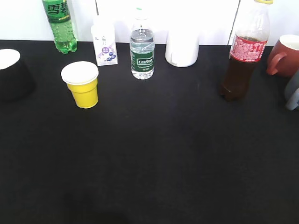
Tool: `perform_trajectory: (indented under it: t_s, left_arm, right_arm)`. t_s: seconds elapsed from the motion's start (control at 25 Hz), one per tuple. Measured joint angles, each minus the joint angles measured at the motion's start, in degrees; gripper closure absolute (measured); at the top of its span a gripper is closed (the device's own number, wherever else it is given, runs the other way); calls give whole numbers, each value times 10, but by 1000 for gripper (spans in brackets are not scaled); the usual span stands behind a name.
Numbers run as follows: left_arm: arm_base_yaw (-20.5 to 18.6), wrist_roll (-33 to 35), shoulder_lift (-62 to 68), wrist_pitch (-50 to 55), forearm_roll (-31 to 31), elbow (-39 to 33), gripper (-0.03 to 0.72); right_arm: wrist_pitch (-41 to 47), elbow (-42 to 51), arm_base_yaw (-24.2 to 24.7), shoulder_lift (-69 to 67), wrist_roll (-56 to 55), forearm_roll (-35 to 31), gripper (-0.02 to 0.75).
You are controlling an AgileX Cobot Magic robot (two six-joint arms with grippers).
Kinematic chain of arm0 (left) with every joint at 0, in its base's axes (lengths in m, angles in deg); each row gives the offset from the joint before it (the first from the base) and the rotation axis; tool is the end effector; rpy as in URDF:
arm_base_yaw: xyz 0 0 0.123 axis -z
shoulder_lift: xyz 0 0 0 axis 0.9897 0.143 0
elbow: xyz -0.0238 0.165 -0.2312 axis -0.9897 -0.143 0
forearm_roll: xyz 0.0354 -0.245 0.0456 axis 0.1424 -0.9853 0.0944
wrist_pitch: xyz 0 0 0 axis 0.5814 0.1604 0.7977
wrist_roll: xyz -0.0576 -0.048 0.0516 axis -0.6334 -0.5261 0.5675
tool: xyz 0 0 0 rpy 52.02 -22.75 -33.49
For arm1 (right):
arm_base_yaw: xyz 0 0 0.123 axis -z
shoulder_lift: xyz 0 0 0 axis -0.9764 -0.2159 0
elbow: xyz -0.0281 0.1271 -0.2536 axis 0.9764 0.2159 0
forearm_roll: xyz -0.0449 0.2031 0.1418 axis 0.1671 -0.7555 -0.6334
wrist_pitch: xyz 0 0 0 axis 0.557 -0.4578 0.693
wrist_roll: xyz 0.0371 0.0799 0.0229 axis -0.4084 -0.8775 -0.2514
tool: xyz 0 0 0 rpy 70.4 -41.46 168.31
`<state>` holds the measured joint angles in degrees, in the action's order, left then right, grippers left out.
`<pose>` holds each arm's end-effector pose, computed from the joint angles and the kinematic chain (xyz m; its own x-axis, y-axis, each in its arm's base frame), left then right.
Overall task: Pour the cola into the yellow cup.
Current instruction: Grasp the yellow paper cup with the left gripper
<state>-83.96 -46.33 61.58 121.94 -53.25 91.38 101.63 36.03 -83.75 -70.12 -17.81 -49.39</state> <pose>-0.0084 -0.0003 0.2828 -0.4269 -0.0853 -0.9003 -0.0677 0.9958 -0.0622 -0.0061 -0.0203 0.2815 -0.4038 0.1202 -0.9069 0.1558 0.9859 0.0613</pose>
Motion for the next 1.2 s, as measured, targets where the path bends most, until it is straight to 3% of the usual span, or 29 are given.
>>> perform_trajectory:
  t_s: [0.48,0.6,0.68,0.8,1.0,1.12,1.2]
  left_arm:
    - [0,0,0,0,4,0,441]
    - [0,0,0,0,4,0,291]
    - [0,0,17,-5,4,4,244]
    - [0,10,113,-143,0,20,237]
    - [11,84,322,-459,-75,20,244]
    - [87,84,431,-603,-82,5,247]
    - [147,84,508,-703,-138,-48,247]
  right_arm:
    - [0,0,0,0,0,0,153]
    - [0,0,0,0,0,0,153]
    - [0,0,0,0,0,0,153]
    - [0,0,0,0,0,0,153]
    - [0,0,0,0,0,0,153]
    - [0,0,0,0,0,0,153]
    - [0,0,0,0,0,0,153]
